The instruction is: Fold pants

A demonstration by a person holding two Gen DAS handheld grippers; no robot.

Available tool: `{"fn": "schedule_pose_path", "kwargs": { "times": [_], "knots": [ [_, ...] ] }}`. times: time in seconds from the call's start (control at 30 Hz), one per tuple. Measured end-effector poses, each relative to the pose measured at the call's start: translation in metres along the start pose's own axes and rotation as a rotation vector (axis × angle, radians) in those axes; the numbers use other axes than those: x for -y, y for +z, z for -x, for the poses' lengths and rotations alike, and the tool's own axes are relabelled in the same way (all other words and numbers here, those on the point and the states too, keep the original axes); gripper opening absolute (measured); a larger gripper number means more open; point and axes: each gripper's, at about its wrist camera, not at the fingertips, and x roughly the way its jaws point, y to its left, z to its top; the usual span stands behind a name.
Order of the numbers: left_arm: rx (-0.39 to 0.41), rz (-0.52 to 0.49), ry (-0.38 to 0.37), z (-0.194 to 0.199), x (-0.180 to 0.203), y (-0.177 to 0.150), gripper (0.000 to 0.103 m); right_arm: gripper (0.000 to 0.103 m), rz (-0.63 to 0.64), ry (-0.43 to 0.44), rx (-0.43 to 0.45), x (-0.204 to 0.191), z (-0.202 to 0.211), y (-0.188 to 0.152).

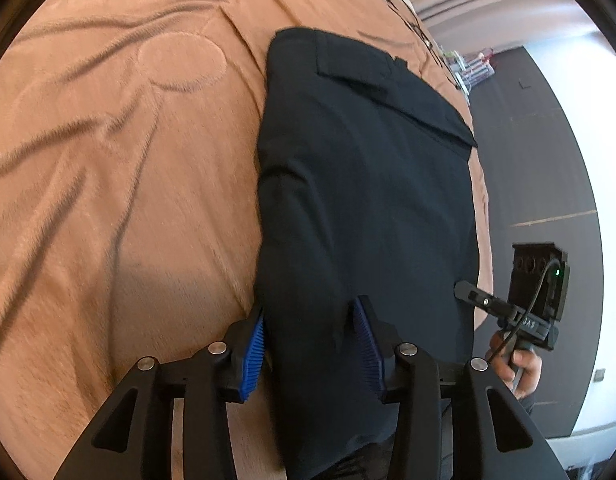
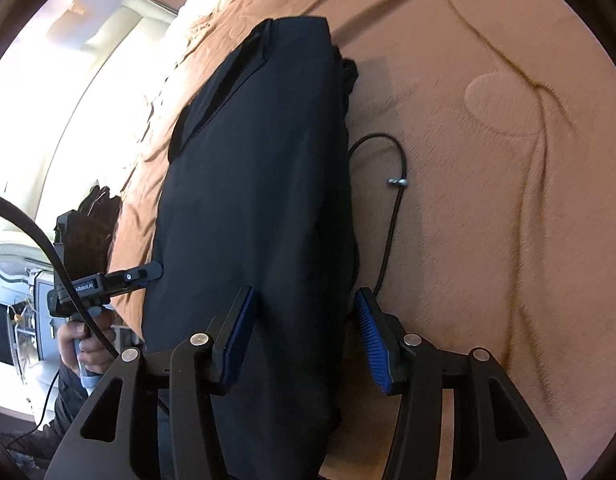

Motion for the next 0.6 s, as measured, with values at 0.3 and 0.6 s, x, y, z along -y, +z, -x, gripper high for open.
{"fn": "schedule_pose_path", "kwargs": {
  "times": [0.3,0.6],
  "knots": [
    [0.057,-0.013,0.006,0.021,0.009,-0.004,0.008,0.041,0.035,-0.020,0.011,-0.013,-0.008,-0.001],
    [0.105,0.039,0.032,0.045,-0.007,0.003,0.008,0.034,0.088,0.013,-0.068,-0.041,-0.027,-0.002]
  ]
}}
